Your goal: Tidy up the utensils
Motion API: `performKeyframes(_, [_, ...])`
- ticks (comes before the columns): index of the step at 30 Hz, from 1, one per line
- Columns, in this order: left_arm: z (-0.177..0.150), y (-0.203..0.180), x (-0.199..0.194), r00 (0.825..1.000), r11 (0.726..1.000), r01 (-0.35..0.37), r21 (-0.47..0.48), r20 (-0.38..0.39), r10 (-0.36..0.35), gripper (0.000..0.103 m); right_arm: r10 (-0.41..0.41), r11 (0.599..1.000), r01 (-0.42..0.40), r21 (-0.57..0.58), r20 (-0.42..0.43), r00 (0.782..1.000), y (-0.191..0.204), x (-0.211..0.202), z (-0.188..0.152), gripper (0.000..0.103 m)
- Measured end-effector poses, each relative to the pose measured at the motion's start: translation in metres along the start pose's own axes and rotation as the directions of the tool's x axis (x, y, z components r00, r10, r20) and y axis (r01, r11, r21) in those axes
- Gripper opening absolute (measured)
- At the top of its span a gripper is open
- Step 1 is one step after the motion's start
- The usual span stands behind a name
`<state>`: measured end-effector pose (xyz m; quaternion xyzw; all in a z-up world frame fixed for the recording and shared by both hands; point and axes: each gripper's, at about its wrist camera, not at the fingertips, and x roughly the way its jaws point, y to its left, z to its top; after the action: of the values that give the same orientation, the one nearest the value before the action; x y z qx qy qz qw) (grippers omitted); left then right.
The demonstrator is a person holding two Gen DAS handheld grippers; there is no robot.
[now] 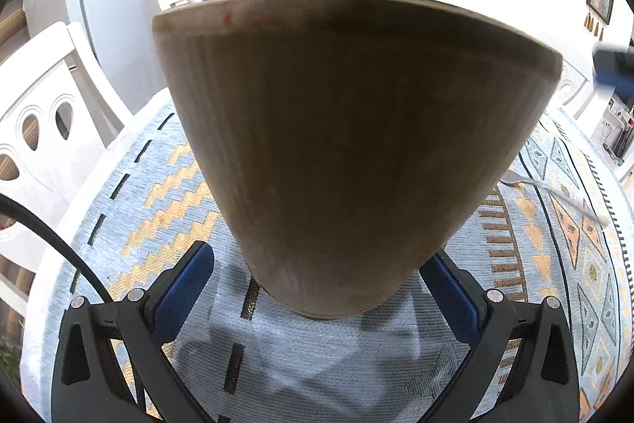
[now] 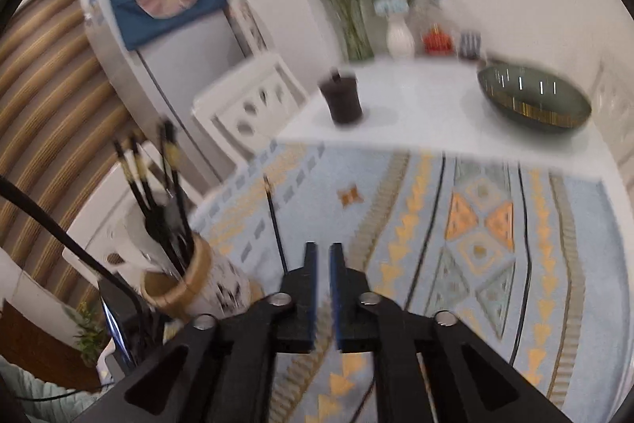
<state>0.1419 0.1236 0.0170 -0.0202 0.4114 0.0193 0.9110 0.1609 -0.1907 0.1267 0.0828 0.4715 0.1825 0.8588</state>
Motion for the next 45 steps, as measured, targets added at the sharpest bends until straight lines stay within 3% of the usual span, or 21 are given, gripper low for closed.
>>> performKeyframes(1, [0.000, 0.000, 0.000, 1.000, 1.000, 0.000, 0.000, 0.000, 0.000, 0.103, -0.006, 1.000, 0.006, 0.009, -0.051, 0.999, -0.006, 0.006, -0.004, 0.060])
performKeyframes(2, [0.001, 0.001, 0.000, 1.000, 1.000, 0.001, -0.001, -0.001, -0.001, 0.103, -0.003, 1.000, 0.004, 0.005, -0.093, 0.996, -0.012, 0.014, -0.010, 0.065])
performKeyframes(5, [0.001, 0.002, 0.000, 1.000, 1.000, 0.001, 0.000, -0.003, -0.001, 0.103, -0.041, 0.996, 0.022, -0.087, -0.227, 0.973, -0.018, 0.045, -0.023, 0.051])
performKeyframes(6, [0.001, 0.002, 0.000, 1.000, 1.000, 0.000, 0.000, -0.004, 0.000, 0.103, -0.081, 0.991, 0.050, -0.121, -0.270, 0.959, -0.019, 0.057, -0.026, 0.037])
performKeyframes(7, [0.001, 0.002, 0.000, 1.000, 1.000, 0.000, 0.000, -0.005, 0.000, 0.103, -0.111, 0.986, 0.066, -0.151, -0.310, 0.944, -0.020, 0.070, -0.029, 0.031])
performKeyframes(11, [0.002, 0.003, 0.000, 1.000, 1.000, -0.001, 0.001, -0.005, 0.001, 0.103, -0.178, 0.970, 0.087, -0.228, -0.412, 0.894, -0.021, 0.117, -0.034, 0.031])
performKeyframes(12, [0.002, 0.003, 0.000, 1.000, 1.000, -0.001, 0.001, -0.005, 0.001, 0.103, -0.191, 0.959, 0.088, -0.268, -0.385, 0.903, -0.016, 0.119, -0.032, 0.032])
performKeyframes(14, [0.002, 0.003, 0.000, 1.000, 1.000, -0.001, 0.001, -0.005, 0.001, 0.103, -0.235, 0.936, 0.095, -0.339, -0.404, 0.884, -0.007, 0.125, -0.031, 0.028])
performKeyframes(15, [0.002, 0.003, 0.000, 1.000, 1.000, -0.001, 0.001, -0.005, 0.001, 0.103, -0.237, 0.933, 0.088, -0.348, -0.412, 0.880, -0.004, 0.125, -0.030, 0.008])
performKeyframes(16, [0.002, 0.003, 0.000, 1.000, 1.000, -0.001, 0.001, -0.004, 0.001, 0.103, -0.244, 0.929, 0.089, -0.360, -0.414, 0.877, -0.002, 0.125, -0.030, 0.005])
performKeyframes(18, [0.002, 0.003, 0.000, 1.000, 1.000, 0.000, 0.000, -0.004, 0.000, 0.103, -0.246, 0.926, 0.096, -0.364, -0.392, 0.886, 0.000, 0.118, -0.031, 0.005])
performKeyframes(22, [0.002, 0.003, 0.000, 1.000, 1.000, -0.001, 0.001, -0.004, 0.001, 0.103, -0.141, 0.965, 0.063, -0.253, -0.306, 0.941, -0.001, 0.076, -0.027, 0.005])
performKeyframes(26, [0.003, 0.001, 0.000, 1.000, 1.000, 0.000, 0.001, -0.003, 0.000, 0.103, -0.037, 0.985, 0.011, -0.174, -0.142, 0.989, 0.013, 0.019, -0.021, 0.005])
performKeyframes(28, [0.003, 0.002, -0.001, 1.000, 1.000, 0.000, 0.000, 0.001, 0.000, 0.103, 0.020, 0.986, -0.027, -0.163, -0.045, 0.999, 0.029, -0.008, -0.020, 0.005])
performKeyframes(35, [0.002, 0.005, -0.003, 1.000, 1.000, 0.003, -0.003, 0.007, -0.003, 0.103, 0.098, 0.973, -0.061, -0.221, 0.160, 0.982, 0.085, -0.056, 0.008, 0.004])
performKeyframes(39, [0.002, 0.005, -0.005, 1.000, 1.000, 0.003, -0.003, 0.010, -0.003, 0.103, 0.164, 0.957, -0.105, -0.269, 0.206, 0.965, 0.109, -0.070, 0.029, 0.003])
performKeyframes(45, [0.002, 0.004, -0.007, 1.000, 1.000, 0.004, -0.006, 0.014, -0.004, 0.103, 0.241, 0.929, -0.163, -0.334, 0.210, 0.947, 0.142, -0.071, 0.042, 0.003])
